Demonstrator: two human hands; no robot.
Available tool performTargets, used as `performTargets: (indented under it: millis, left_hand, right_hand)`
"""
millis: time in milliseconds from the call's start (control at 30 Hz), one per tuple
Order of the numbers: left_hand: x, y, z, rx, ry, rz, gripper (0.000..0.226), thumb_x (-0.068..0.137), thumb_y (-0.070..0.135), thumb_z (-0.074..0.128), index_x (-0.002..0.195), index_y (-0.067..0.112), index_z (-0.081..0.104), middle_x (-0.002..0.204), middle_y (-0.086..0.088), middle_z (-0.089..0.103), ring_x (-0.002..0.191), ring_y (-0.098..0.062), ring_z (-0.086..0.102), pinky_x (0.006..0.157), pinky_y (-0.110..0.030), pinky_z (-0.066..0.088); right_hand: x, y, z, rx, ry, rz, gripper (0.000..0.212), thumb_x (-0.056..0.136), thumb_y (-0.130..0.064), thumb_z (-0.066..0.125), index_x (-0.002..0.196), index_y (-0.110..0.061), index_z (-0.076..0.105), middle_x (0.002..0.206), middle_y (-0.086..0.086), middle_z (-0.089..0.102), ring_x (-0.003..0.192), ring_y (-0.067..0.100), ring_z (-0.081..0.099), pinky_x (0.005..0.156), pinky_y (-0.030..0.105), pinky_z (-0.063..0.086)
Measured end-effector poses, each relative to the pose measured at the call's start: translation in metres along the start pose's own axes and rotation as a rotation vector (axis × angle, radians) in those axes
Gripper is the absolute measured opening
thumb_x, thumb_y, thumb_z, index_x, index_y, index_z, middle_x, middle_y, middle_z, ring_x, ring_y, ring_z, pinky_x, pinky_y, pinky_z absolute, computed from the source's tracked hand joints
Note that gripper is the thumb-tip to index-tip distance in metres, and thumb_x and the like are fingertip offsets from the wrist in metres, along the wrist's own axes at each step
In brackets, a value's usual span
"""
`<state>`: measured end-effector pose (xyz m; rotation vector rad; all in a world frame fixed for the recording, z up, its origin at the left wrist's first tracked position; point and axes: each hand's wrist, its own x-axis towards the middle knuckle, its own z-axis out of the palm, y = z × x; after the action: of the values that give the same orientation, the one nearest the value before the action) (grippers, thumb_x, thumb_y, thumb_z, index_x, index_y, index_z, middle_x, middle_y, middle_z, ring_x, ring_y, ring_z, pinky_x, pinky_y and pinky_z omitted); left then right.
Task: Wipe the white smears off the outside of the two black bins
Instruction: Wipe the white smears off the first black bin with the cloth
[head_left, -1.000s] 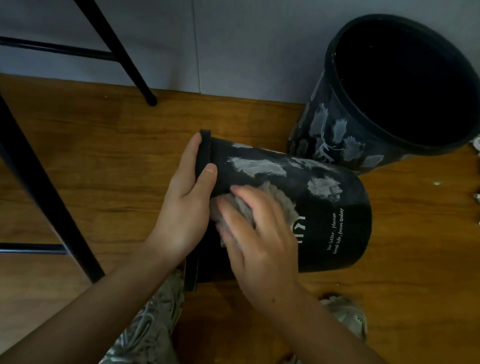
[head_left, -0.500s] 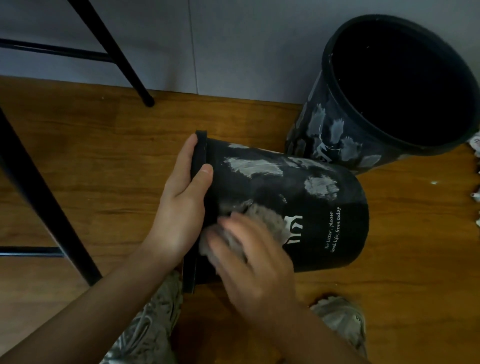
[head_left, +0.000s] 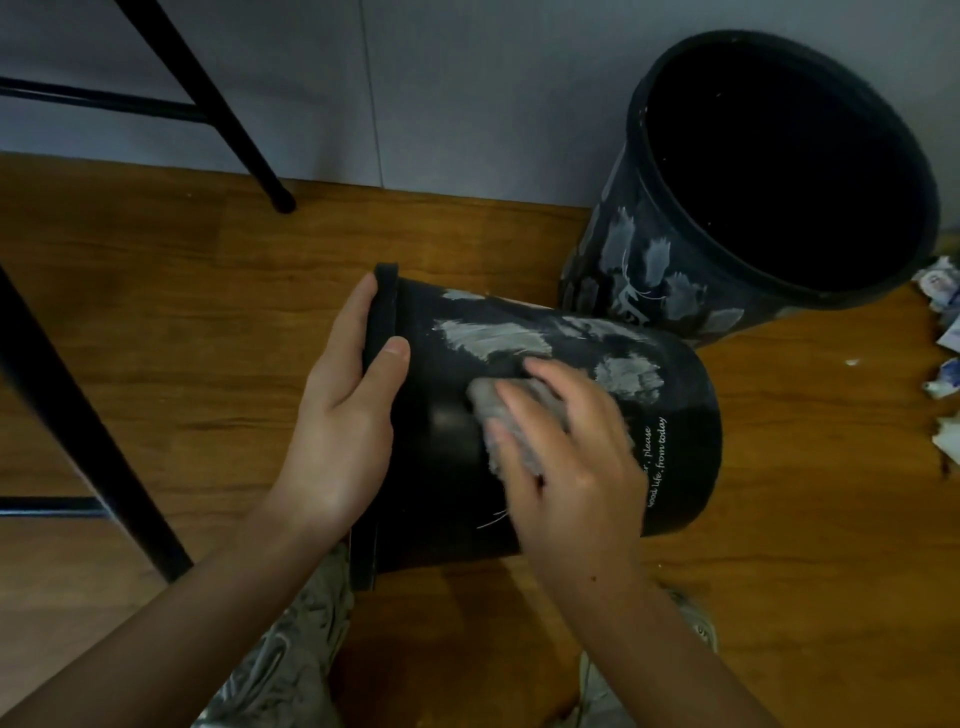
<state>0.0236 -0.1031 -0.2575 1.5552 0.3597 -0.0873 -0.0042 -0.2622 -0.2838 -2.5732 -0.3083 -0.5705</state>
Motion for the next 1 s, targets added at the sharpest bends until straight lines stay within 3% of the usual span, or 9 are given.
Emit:
performTargets:
  millis: [167,267,400,500,600,733,800,867,1000]
  left_hand:
    - [0.001,0.001,0.002,0.024,-0.006,0.01,0.052,0.101,0.022,0.04,0.149,0.032,0.024,0.124,0.037,0.04,0.119,0.016,0.04,0.099,-0.013,0.04]
    - [-0.002,-0.001,0.002,0.025,0.0,0.015,0.051,0.102,0.021,0.039,0.149,0.031,0.024,0.142,0.022,0.04,0.128,0.008,0.039,0.109,-0.023,0.035]
    - [-0.004,-0.002,0.0,0.081,-0.001,0.033,0.051,0.102,0.022,0.038,0.15,0.03,0.023,0.149,0.016,0.036,0.131,0.006,0.037,0.11,-0.021,0.034]
    - [-0.003,-0.003,-0.001,0.095,0.004,0.058,0.052,0.102,0.02,0.039,0.151,0.025,0.024,0.146,0.015,0.039,0.131,0.004,0.039,0.11,-0.023,0.035]
    - [-0.003,-0.003,-0.001,0.099,0.0,0.077,0.051,0.101,0.019,0.04,0.15,0.023,0.025,0.131,0.03,0.043,0.124,0.014,0.039,0.104,-0.012,0.036]
    - [-0.003,-0.002,0.001,0.13,0.004,0.104,0.05,0.101,0.016,0.04,0.149,0.022,0.028,0.124,0.034,0.044,0.118,0.019,0.042,0.098,-0.005,0.037]
    - [-0.004,0.001,0.002,0.139,0.007,0.111,0.048,0.101,0.015,0.04,0.146,0.026,0.031,0.114,0.04,0.049,0.112,0.022,0.044,0.092,-0.002,0.039]
    - [-0.004,0.004,0.001,0.15,0.012,0.114,0.044,0.101,0.014,0.04,0.139,0.035,0.036,0.101,0.046,0.055,0.106,0.023,0.048,0.085,-0.001,0.041]
    - [0.001,0.008,-0.013,0.177,0.049,0.101,0.038,0.101,0.015,0.04,0.125,0.044,0.041,0.091,0.049,0.055,0.092,0.026,0.051,0.072,0.002,0.042]
  right_hand:
    - [-0.003,0.017,-0.005,-0.069,0.038,0.093,0.028,0.096,-0.019,0.054,0.115,-0.005,0.068,0.122,0.013,0.062,0.114,0.023,0.057,0.103,0.012,0.031]
    - [0.004,-0.007,0.002,-0.044,-0.001,-0.004,0.027,0.097,-0.022,0.052,0.114,-0.008,0.068,0.122,0.013,0.061,0.115,0.021,0.053,0.1,0.018,0.036]
    - [0.01,-0.034,0.015,0.02,-0.072,-0.175,0.023,0.099,-0.019,0.054,0.111,-0.007,0.07,0.121,0.015,0.063,0.116,0.025,0.056,0.097,0.03,0.046]
    - [0.01,-0.019,0.009,-0.007,-0.044,-0.079,0.025,0.098,-0.023,0.053,0.11,-0.009,0.07,0.121,0.012,0.063,0.116,0.021,0.053,0.093,0.027,0.045]
    - [0.005,0.011,-0.003,-0.084,-0.019,0.069,0.031,0.097,-0.027,0.049,0.114,-0.009,0.068,0.125,0.011,0.061,0.115,0.022,0.056,0.086,0.027,0.049]
    - [-0.009,0.047,-0.017,-0.147,0.053,0.19,0.032,0.096,-0.025,0.049,0.115,-0.007,0.068,0.123,0.011,0.062,0.112,0.017,0.052,0.096,0.004,0.029]
    - [-0.014,0.059,-0.023,-0.146,0.085,0.232,0.032,0.096,-0.025,0.051,0.116,-0.007,0.068,0.121,0.01,0.062,0.11,0.019,0.056,0.094,0.001,0.027]
    - [-0.016,0.067,-0.025,-0.161,0.11,0.247,0.032,0.096,-0.028,0.052,0.116,-0.008,0.068,0.119,0.01,0.063,0.108,0.021,0.057,0.097,0.006,0.03]
    - [-0.015,0.082,-0.025,-0.214,0.138,0.173,0.028,0.092,-0.028,0.058,0.106,-0.008,0.072,0.113,0.01,0.065,0.111,0.028,0.059,0.114,0.046,0.028]
